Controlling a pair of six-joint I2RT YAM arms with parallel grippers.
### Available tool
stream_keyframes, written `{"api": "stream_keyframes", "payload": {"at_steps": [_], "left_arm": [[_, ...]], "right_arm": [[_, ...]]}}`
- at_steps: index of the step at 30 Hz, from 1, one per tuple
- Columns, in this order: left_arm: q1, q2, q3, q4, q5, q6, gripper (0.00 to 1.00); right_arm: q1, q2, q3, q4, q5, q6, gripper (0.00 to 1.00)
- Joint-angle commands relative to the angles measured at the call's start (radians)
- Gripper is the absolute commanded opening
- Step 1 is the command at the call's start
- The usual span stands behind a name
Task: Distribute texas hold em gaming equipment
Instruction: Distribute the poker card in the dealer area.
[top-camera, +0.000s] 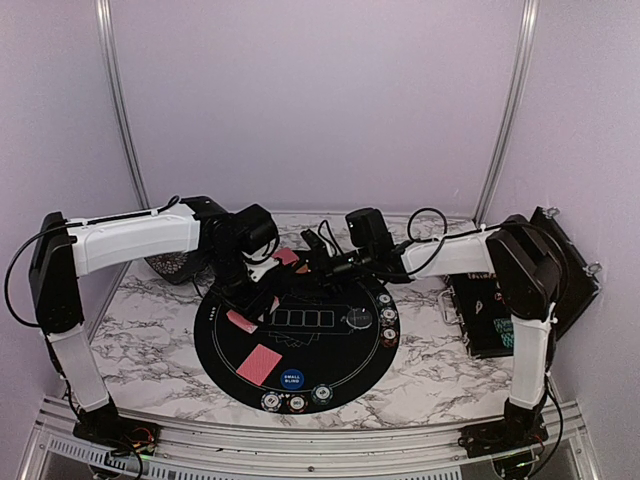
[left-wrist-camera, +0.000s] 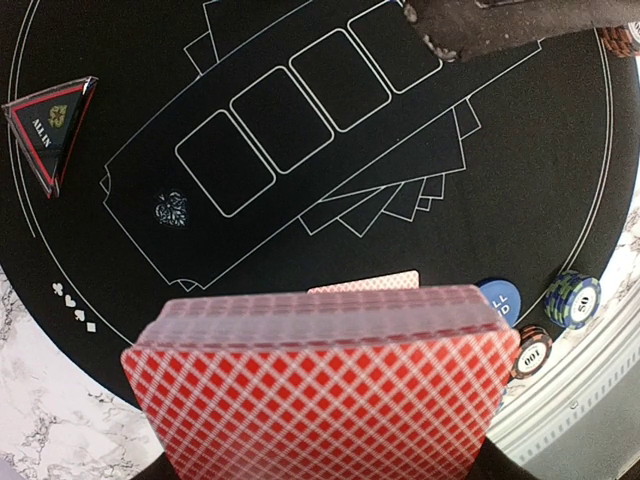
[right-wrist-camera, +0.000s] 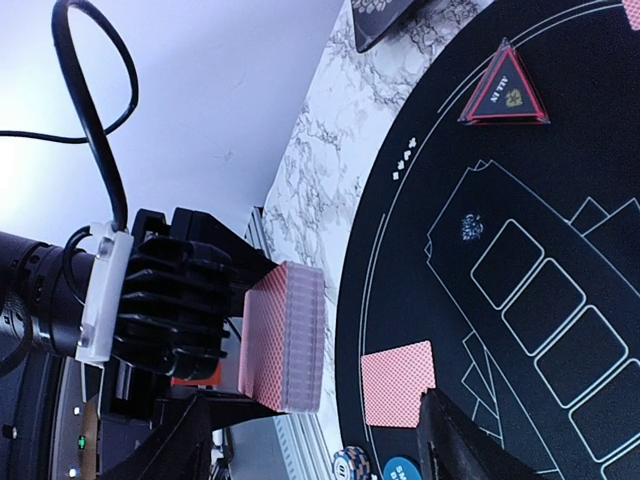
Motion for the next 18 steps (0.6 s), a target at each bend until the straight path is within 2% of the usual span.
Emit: {"api": "stream_keyframes", "payload": {"at_steps": [1, 18], "left_arm": [[-0.008, 0.011, 0.043, -0.027, 0.007, 0.004, 0.58], [-0.008, 0.009, 0.056, -0.031, -0.002, 0.010, 0.58]], "right_arm": [[0.018, 0.034, 0.016, 0.094, -0.039, 0.058, 0.68], [0.036, 0.079, -0.026, 0.263, -0.072, 0.203, 0.65]]}}
